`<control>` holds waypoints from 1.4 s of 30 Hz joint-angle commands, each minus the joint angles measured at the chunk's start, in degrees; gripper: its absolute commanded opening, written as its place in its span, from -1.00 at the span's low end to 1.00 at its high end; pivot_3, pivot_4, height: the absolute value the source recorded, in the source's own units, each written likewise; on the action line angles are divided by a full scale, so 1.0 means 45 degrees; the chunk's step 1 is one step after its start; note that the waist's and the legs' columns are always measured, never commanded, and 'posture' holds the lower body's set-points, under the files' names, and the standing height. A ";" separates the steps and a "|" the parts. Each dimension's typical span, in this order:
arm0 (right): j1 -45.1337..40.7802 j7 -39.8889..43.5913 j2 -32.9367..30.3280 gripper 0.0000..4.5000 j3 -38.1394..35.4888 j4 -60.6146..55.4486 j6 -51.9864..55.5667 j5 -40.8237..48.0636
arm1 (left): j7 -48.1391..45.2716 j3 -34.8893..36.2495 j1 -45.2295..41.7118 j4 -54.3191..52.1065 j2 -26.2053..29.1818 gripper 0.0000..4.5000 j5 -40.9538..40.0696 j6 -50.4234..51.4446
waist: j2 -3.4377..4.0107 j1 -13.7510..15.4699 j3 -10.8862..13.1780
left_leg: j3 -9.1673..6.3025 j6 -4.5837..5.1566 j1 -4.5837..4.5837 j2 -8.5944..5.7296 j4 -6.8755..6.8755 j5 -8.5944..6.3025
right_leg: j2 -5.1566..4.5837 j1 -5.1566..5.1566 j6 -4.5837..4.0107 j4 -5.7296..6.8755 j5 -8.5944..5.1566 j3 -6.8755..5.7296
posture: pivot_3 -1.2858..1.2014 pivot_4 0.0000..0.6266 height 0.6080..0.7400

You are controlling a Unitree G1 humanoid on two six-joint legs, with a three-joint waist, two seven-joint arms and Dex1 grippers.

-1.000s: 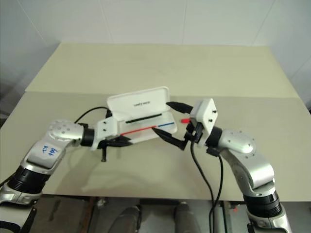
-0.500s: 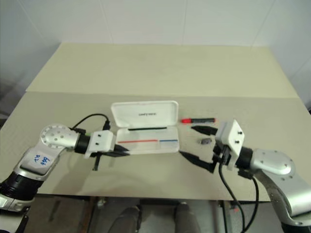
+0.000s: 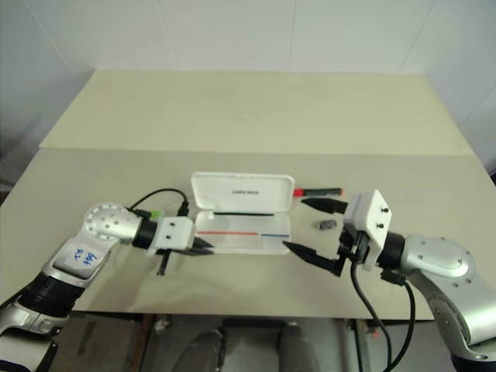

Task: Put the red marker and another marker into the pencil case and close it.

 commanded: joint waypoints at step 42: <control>-0.3484 0.3070 -0.1460 1.00 0.1454 0.4986 -0.2109 -0.2466 | 0.0023 0.4713 -0.0083 -0.3145 0.0811 0.99 -0.5863 0.4301 | 0.0002 -0.0045 0.0001 | 0.0003 0.0003 0.0012 0.0001 0.0000 0.0002 | -0.0001 0.0012 -0.0001 -0.0007 0.0001 -0.0002 | 0.03 -0.52 1.00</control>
